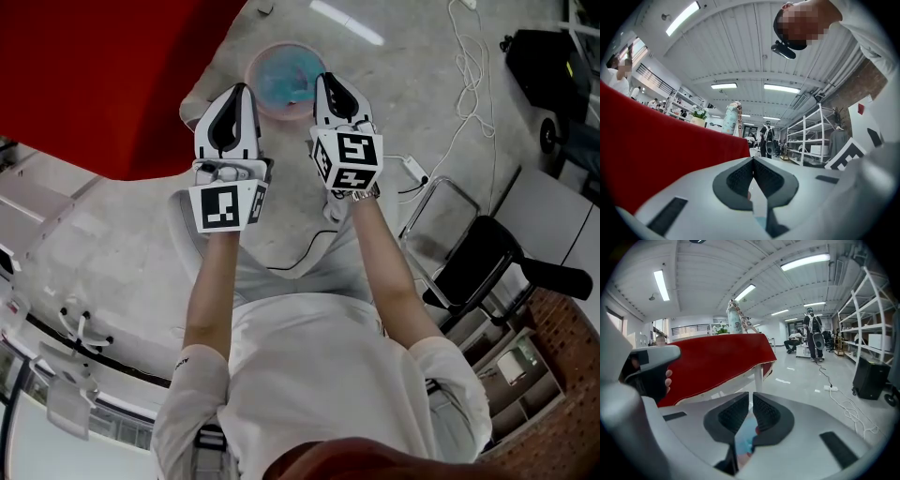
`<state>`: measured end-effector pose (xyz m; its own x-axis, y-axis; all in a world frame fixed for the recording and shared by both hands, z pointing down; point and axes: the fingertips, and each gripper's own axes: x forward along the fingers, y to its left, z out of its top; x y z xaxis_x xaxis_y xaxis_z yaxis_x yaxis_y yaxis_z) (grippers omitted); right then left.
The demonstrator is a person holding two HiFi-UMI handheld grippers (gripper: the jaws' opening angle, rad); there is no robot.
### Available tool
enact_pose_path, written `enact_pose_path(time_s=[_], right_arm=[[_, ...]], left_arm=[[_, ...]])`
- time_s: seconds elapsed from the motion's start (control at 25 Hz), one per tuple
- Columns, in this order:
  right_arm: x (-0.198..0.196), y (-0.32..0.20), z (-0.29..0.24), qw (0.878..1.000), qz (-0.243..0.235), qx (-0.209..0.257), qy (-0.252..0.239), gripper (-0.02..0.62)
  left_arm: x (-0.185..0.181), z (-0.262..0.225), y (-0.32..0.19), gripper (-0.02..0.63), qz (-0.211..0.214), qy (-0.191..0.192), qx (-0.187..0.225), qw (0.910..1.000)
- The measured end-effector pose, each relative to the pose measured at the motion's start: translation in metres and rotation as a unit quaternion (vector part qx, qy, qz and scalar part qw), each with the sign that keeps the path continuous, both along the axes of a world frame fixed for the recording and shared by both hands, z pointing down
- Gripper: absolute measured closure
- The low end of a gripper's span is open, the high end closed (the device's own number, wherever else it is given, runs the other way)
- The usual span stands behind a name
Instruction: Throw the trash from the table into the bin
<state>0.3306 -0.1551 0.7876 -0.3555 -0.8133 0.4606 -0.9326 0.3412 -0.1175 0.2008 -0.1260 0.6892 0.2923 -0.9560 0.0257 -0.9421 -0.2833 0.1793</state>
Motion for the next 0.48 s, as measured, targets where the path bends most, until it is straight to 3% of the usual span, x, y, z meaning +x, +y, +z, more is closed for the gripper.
enact_pose_path(time_s=[0.24, 0.48], right_arm=[[-0.001, 0.003, -0.028, 1.0, -0.003, 0.008, -0.001, 0.584], [0.004, 0.004, -0.102, 1.0, -0.004, 0.019, -0.007, 0.586]], left_arm=[[0.002, -0.021, 0.002, 0.601, 0.001, -0.001, -0.002, 1.0], [0.004, -0.083, 0.006, 0.601, -0.002, -0.005, -0.005, 1.0]])
